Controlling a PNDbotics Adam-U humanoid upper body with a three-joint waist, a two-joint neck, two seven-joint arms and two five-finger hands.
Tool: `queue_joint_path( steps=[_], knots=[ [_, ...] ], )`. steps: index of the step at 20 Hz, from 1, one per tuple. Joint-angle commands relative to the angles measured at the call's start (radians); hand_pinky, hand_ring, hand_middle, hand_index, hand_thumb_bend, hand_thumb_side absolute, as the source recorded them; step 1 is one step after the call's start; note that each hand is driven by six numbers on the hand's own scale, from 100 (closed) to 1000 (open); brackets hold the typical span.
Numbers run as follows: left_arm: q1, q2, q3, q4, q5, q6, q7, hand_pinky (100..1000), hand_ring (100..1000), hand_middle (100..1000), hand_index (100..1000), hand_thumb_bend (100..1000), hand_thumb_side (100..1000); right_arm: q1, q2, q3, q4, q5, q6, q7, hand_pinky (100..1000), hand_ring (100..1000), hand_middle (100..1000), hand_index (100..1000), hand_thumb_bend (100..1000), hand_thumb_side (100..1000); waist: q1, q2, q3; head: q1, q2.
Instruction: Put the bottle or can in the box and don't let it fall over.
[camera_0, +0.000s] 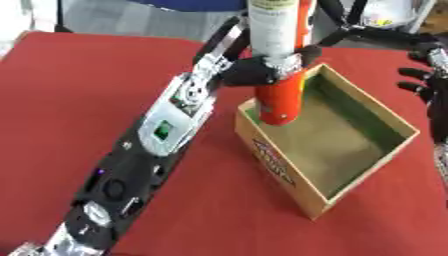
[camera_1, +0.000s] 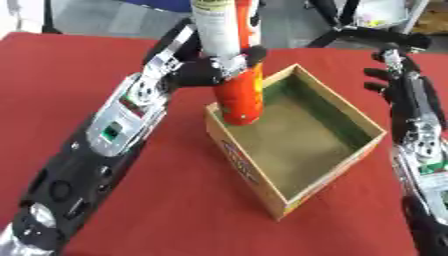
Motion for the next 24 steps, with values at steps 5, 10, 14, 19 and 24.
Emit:
queue_joint_path(
  steps=[5,10,14,19,24],
  knots=[
    [-0.040,-0.016,0.013,0.036,-0.025,-0.042,0.017,991,861,698,745,434,498,-0.025,-0.005,0.000,-0.021,-0.003,0.000,-0.002,789,819,863,916,100,912,-0.003,-0.007,-0.017,0.012,-0.023],
    [-0.038,-0.010,0.018,0.045,-0.104,-0.085,-0.013,1000,938,858,936,691,656,-0.022,-0.006,-0.002,-0.020,-0.005,0.001,-0.006,789,819,863,916,100,914,-0.002,-0.007,-0.015,0.009,-0.024],
    [-0.033,-0.009,0.023,0.055,-0.133,-0.096,-0.026,1000,930,840,923,676,657,-0.021,-0.007,-0.003,-0.020,-0.006,0.001,-0.008,789,819,863,916,100,914,-0.003,-0.010,-0.010,0.009,-0.024],
    [-0.027,-0.005,0.027,0.062,-0.150,-0.096,-0.041,1000,927,823,912,672,647,-0.021,-0.007,-0.004,-0.020,-0.007,0.001,-0.009,789,819,863,916,100,914,-0.005,-0.014,-0.005,0.007,-0.024],
    [-0.022,-0.004,0.030,0.063,-0.147,-0.094,-0.045,999,916,807,896,637,640,-0.021,-0.006,-0.005,-0.020,-0.007,0.000,-0.010,788,819,863,916,100,913,-0.006,-0.015,-0.003,0.005,-0.021]
  ],
)
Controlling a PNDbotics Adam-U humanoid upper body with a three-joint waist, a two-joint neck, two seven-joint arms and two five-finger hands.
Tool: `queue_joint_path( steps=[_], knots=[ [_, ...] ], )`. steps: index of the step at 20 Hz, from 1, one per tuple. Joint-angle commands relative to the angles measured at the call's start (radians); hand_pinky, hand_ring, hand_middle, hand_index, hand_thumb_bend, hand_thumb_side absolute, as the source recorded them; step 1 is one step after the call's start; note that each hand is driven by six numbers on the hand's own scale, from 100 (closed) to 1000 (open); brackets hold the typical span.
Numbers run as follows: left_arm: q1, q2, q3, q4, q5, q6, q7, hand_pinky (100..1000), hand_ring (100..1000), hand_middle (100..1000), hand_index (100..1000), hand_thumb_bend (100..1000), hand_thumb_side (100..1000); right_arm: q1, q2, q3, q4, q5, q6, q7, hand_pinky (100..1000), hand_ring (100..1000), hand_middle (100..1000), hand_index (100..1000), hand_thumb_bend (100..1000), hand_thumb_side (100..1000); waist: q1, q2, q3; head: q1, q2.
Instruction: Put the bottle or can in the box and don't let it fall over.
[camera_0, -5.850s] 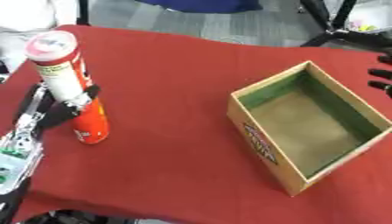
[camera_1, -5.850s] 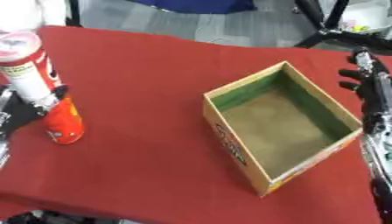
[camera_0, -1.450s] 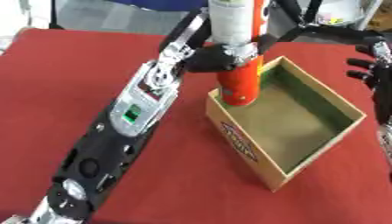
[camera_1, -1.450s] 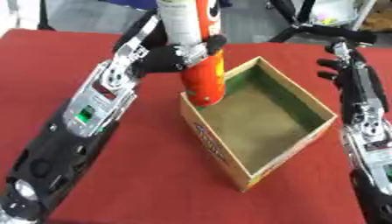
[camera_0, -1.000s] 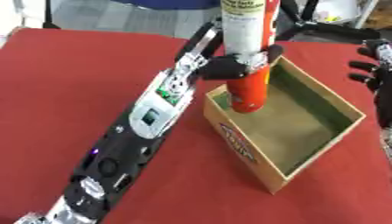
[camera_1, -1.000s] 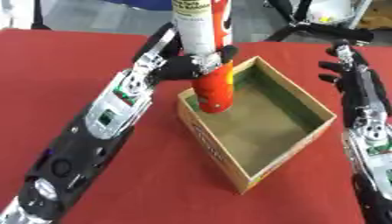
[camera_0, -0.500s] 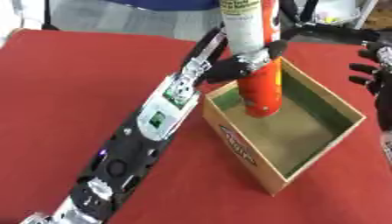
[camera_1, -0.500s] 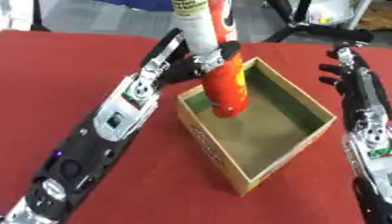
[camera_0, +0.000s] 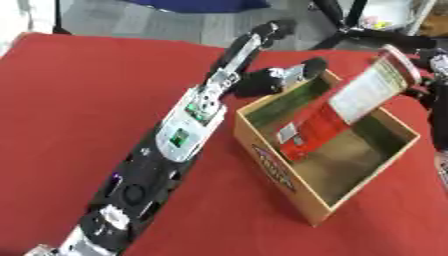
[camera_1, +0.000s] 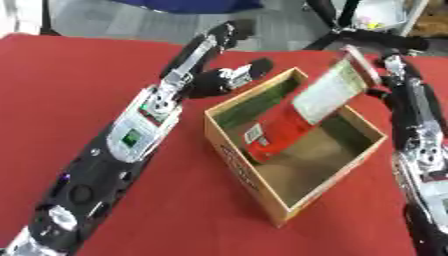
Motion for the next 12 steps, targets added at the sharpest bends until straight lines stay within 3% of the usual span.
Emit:
queue_joint_path(
  steps=[1,12],
  knots=[
    [-0.013,0.012,0.012,-0.011,-0.001,0.000,-0.004,997,914,805,894,633,640,-0.014,-0.012,-0.009,-0.021,-0.003,-0.001,-0.003,788,819,863,916,100,913,-0.001,-0.022,0.001,-0.004,-0.008],
    [0.032,0.048,0.035,-0.053,0.035,0.024,0.007,986,907,806,882,566,661,-0.008,-0.018,-0.013,-0.021,-0.002,-0.002,-0.007,788,818,863,916,100,908,0.000,-0.034,0.021,-0.018,0.001]
  ],
)
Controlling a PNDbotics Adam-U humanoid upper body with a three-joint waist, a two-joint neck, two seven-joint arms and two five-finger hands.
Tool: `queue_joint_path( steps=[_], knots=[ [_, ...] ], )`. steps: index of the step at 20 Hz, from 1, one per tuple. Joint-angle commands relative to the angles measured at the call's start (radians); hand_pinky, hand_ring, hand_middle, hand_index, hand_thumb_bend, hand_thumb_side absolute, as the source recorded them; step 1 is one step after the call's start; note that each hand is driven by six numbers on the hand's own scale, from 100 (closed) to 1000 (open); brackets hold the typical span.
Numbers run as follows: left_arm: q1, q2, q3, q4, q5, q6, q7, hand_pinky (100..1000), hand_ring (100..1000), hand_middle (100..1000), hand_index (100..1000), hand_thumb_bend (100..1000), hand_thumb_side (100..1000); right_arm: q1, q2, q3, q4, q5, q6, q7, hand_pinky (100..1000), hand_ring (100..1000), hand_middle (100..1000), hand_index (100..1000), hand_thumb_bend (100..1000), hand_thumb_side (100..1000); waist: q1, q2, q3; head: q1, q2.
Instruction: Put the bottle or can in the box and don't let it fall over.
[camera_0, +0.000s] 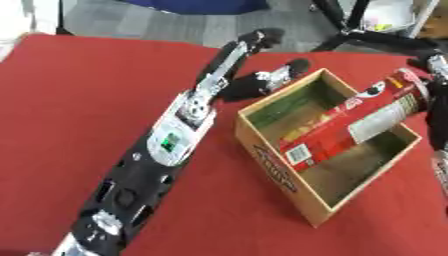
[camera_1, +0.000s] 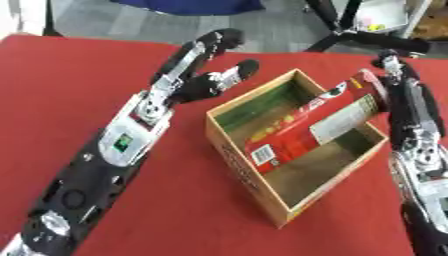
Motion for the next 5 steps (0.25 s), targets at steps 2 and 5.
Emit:
queue_joint_path(
  steps=[2,5],
  knots=[
    [0.010,0.047,0.025,-0.056,0.028,0.017,0.011,983,905,806,878,551,679,-0.010,-0.022,-0.010,-0.021,0.000,0.000,-0.006,788,818,863,916,100,907,0.001,-0.029,0.007,-0.012,0.003],
    [0.041,0.088,0.041,-0.092,0.052,0.031,0.023,980,899,796,871,540,686,-0.007,-0.027,-0.012,-0.020,0.001,-0.001,-0.008,788,818,863,916,100,905,0.004,-0.032,0.016,-0.022,0.008]
  ],
)
